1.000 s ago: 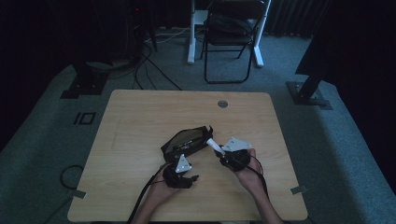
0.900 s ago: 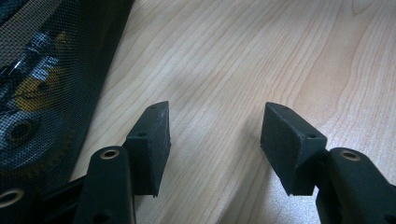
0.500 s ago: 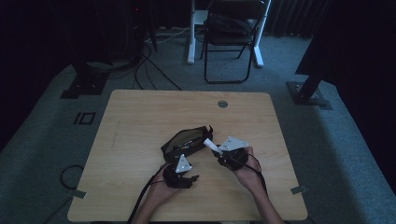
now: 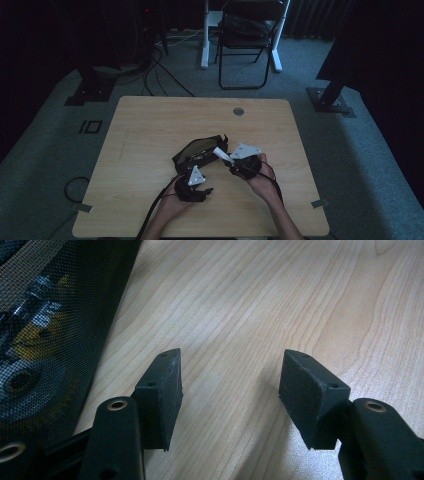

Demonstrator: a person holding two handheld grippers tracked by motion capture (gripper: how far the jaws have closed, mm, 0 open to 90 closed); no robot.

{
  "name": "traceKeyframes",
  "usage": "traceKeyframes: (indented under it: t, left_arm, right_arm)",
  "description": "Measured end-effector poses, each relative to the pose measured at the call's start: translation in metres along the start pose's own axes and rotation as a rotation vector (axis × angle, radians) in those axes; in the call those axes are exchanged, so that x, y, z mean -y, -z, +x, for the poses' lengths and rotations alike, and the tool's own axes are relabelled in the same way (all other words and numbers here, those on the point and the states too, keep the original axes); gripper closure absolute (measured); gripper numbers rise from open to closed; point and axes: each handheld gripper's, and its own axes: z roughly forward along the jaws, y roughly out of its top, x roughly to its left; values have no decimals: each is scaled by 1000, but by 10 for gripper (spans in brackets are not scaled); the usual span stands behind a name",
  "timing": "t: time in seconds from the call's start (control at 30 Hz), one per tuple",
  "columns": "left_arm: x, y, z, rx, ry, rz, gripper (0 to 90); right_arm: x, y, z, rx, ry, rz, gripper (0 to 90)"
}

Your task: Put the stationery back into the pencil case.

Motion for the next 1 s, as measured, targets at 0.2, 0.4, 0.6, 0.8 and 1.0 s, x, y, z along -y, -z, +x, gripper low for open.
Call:
traceKeyframes:
  t: [0.2,0.4,0.6,0.8,1.0]
  left_arm:
    - [0,0,0,1,-5,0,430]
    - [0,0,0,1,-6,0,430]
    - [0,0,-1,2,-10,0,430]
    - [0,0,-1,1,-9,-1,430]
    - [0,0,-1,2,-13,-1,430]
  right_arm:
    - [-4,-5,-2,-24,11,6,708]
    - [-9,-8,-4,-38,22,2,708]
    - [-13,-14,-8,-74,23,5,709]
    - [-18,-16,-10,-84,25,-2,708]
    - [-23,-19,-13,-92,22,-16,708]
